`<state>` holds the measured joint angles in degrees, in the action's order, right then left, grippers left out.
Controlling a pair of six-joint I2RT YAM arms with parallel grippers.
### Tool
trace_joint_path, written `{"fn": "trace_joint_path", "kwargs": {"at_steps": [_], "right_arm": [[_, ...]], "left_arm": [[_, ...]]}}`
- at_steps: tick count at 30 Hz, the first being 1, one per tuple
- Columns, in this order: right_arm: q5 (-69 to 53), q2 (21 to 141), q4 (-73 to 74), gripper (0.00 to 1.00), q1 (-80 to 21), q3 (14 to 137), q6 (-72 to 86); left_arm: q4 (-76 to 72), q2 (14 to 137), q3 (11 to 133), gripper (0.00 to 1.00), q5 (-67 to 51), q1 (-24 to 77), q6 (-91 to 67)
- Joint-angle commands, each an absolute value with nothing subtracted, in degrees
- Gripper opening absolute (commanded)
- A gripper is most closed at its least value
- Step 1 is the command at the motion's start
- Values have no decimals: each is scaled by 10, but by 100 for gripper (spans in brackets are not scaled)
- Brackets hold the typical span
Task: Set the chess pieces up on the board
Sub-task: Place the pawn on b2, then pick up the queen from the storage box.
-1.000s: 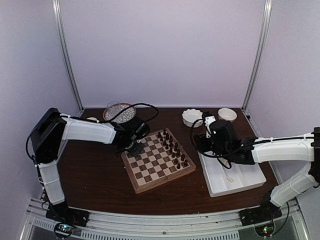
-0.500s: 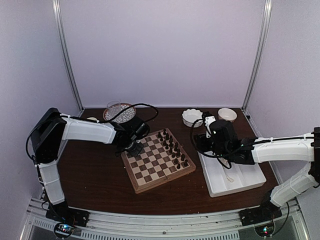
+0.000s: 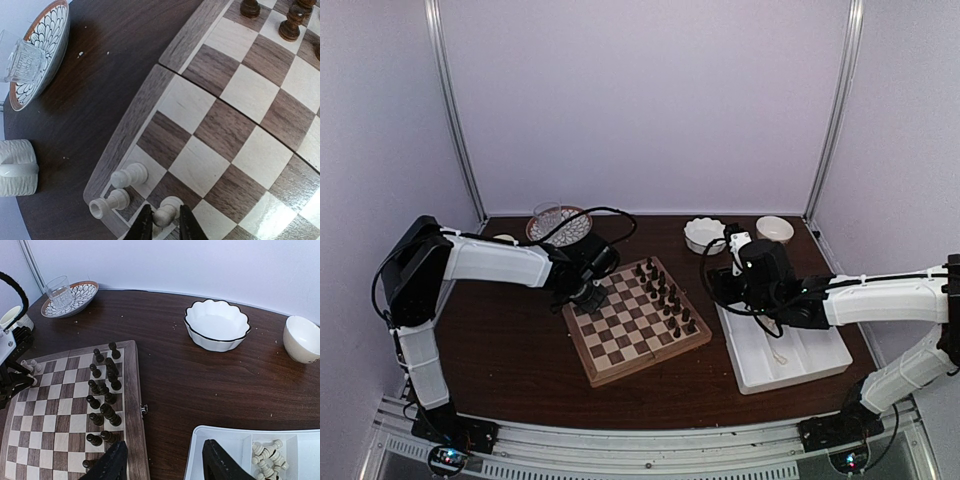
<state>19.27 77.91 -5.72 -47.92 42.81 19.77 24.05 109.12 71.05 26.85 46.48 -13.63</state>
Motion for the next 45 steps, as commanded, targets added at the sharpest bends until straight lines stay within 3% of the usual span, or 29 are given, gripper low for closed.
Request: {"fn": "trace_joint_path", "kwargs": {"at_steps": [1, 11, 21, 29, 34, 45], "right_arm": [[190, 773, -51, 54, -480, 439, 201], [193, 776, -51, 54, -480, 439, 199], [237, 746, -15, 53, -479, 436, 206], [272, 675, 67, 43, -432, 387, 258], [252, 689, 143, 37, -390, 370, 330], [189, 754, 162, 31, -331, 368, 397]], "left_arm": [[235, 1073, 721, 22, 259, 461, -138], [169, 990, 669, 34, 225, 464, -135], [53, 858, 549, 35, 210, 503, -113], [-113, 771, 424, 38, 220, 544, -70], [-154, 741, 389, 41, 236, 549, -75], [-162, 704, 355, 59, 310, 549, -96]]}}
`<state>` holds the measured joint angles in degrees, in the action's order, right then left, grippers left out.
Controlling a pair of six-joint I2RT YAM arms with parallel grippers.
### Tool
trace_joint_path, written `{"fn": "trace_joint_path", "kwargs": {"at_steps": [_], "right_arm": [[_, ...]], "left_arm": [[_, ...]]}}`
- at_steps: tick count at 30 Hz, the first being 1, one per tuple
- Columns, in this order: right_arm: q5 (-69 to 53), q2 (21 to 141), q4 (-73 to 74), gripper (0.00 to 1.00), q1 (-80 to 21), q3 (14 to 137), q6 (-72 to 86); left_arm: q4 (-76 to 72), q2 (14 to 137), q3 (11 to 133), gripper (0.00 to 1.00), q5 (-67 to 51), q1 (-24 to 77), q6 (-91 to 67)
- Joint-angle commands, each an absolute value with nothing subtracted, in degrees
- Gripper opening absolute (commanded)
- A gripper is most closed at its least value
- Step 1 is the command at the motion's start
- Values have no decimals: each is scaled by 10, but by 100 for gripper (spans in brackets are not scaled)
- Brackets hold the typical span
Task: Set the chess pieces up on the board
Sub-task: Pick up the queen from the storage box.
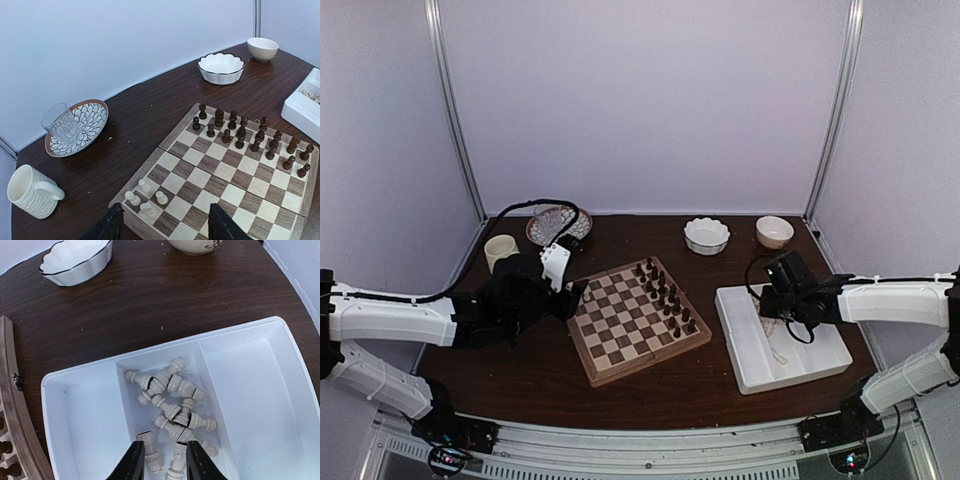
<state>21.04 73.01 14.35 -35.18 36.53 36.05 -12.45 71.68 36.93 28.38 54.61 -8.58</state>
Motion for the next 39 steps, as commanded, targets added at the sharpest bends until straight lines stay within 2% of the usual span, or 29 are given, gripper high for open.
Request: {"fn": "trace_joint_path", "kwargs": {"at_steps": [1, 16, 25, 28, 32, 39], "right_arm": [[186, 760, 165, 30, -326, 368, 404], [158, 819, 173, 22, -294, 374, 472], [129, 867, 164, 24, -289, 387, 474], [128, 863, 161, 22, -289, 385, 470], [133, 833, 162, 13, -285, 379, 462], [135, 717, 115, 11, -285, 323, 428]], "left_arm": [[-161, 704, 356, 60, 307, 549, -97], [-150, 704, 358, 60, 279, 549, -89], [-149, 700, 357, 60, 287, 549, -85], [-149, 699, 355, 60, 284, 549, -84], [-147, 701, 357, 60, 283, 549, -82], [-144, 698, 358, 59, 273, 549, -79]]}}
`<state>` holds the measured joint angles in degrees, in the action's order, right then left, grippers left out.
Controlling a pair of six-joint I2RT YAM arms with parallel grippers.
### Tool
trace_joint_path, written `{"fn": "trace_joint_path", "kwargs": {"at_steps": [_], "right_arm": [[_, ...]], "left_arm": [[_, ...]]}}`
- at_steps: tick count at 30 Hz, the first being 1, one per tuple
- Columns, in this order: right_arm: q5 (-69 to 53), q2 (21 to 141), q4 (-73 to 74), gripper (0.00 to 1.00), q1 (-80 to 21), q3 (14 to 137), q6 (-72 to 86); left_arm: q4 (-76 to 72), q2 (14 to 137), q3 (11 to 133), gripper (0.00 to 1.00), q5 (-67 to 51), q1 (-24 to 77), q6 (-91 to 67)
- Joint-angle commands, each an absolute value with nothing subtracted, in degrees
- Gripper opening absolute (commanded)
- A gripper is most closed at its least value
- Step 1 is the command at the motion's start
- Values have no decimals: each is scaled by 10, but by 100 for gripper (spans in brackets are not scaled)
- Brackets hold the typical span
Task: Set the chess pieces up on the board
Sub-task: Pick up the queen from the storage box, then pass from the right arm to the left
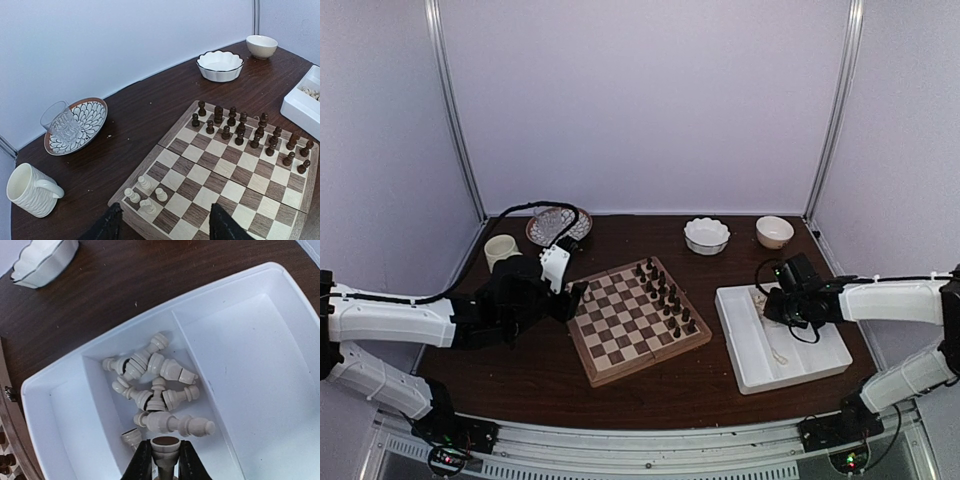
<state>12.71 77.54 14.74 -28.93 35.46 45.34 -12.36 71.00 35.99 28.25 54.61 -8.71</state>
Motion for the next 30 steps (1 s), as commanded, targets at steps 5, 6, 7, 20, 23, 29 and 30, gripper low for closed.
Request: {"fn": "trace_joint_path", "kwargs": {"at_steps": [5, 6, 7, 20, 23, 29, 30], "right_arm": [[80, 667, 60, 7, -285, 296, 386], [61, 659, 46, 5, -285, 290, 373], [48, 650, 31, 5, -285, 282, 364], [-243, 564, -266, 9, -294, 187, 323], [-295, 562, -328, 9, -305, 179, 330], [-307, 584, -325, 7, -370, 213, 275], [-298, 592, -310, 7, -382, 229, 269]], "left_arm": [[-141, 701, 361, 58, 233, 549, -75], [-142, 701, 360, 58, 223, 549, -75], [-144, 700, 359, 58, 215, 549, -74], [-191, 708, 355, 56, -36, 551, -58], [-188, 719, 366, 56, -71, 559, -55], [-202, 728, 367, 57, -95, 569, -59], [-204, 729, 367, 57, -101, 569, -62]]}}
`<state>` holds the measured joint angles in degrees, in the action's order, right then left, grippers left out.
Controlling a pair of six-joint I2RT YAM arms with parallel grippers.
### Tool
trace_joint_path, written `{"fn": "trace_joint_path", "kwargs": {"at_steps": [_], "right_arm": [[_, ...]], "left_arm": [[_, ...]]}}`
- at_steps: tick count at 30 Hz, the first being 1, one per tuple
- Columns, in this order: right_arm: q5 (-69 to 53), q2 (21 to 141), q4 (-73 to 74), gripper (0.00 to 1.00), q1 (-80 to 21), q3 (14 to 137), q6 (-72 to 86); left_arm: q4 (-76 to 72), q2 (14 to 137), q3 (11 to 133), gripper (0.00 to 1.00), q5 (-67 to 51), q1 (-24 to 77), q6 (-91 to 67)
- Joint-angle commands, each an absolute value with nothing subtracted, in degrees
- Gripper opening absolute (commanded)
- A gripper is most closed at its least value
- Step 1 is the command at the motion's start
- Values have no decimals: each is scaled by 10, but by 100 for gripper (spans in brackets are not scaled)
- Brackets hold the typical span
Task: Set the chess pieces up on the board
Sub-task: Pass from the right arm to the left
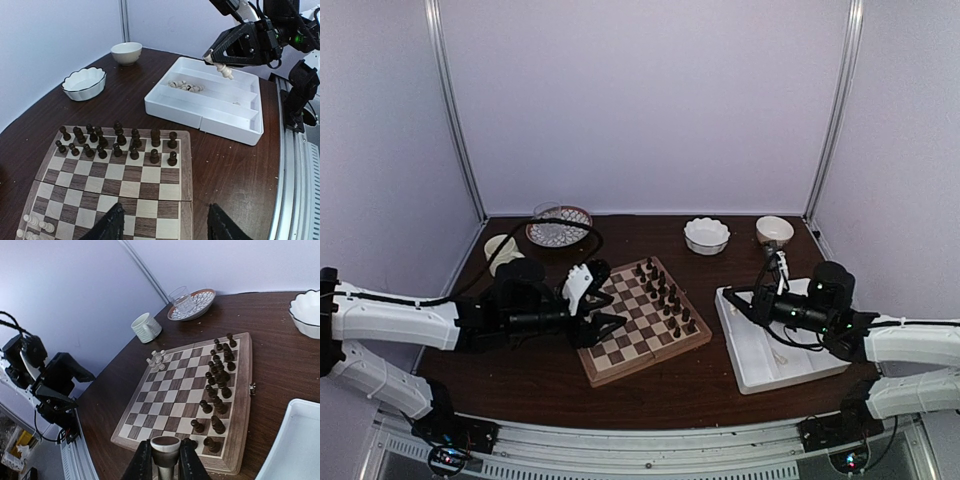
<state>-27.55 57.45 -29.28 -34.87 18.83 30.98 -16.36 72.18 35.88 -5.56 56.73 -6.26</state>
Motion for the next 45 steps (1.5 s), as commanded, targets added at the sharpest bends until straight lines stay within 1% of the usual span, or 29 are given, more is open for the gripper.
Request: {"fn": "trace_joint_path", "kwargs": {"at_steps": [1, 6, 8, 12, 16, 22, 29, 36, 38, 39, 40, 41, 42, 45], "right_arm": [[-283, 606, -303, 7, -396, 243, 266], [-202, 692, -293, 8, -465, 330, 250], [-190, 737, -301, 8, -482, 368, 248], [-204, 813, -348, 8, -510, 417, 249], [-228, 869, -402, 7, -532, 435, 250], [-222, 892, -423, 7, -554, 437, 250], [-234, 918, -437, 7, -578, 449, 245], [-239, 936, -435, 7, -591, 462, 240], [-239, 937, -437, 7, -593, 462, 240], [-240, 938, -438, 7, -595, 462, 240], [-239, 938, -439, 7, -595, 462, 240], [-240, 939, -439, 7, -596, 464, 241], [-242, 940, -439, 7, -596, 464, 241], [-239, 937, -436, 9, -597, 463, 239]], "left_arm": [[-208, 731, 367, 57, -107, 569, -66], [-238, 740, 358, 60, -110, 569, -80], [-252, 746, 354, 61, -111, 569, -83], [-291, 757, 340, 61, -114, 569, -87], [-358, 770, 315, 61, -112, 569, -99], [-417, 810, 316, 60, -147, 569, -136], [-422, 832, 329, 50, -166, 568, -152], [-437, 831, 325, 50, -176, 569, -161], [-435, 831, 325, 45, -174, 569, -162], [-434, 831, 325, 41, -171, 568, -162], [-432, 831, 326, 36, -169, 568, -162], [-428, 831, 327, 27, -166, 568, -162], [-424, 830, 328, 21, -164, 569, -161], [-416, 825, 328, 10, -156, 568, -159]]}}
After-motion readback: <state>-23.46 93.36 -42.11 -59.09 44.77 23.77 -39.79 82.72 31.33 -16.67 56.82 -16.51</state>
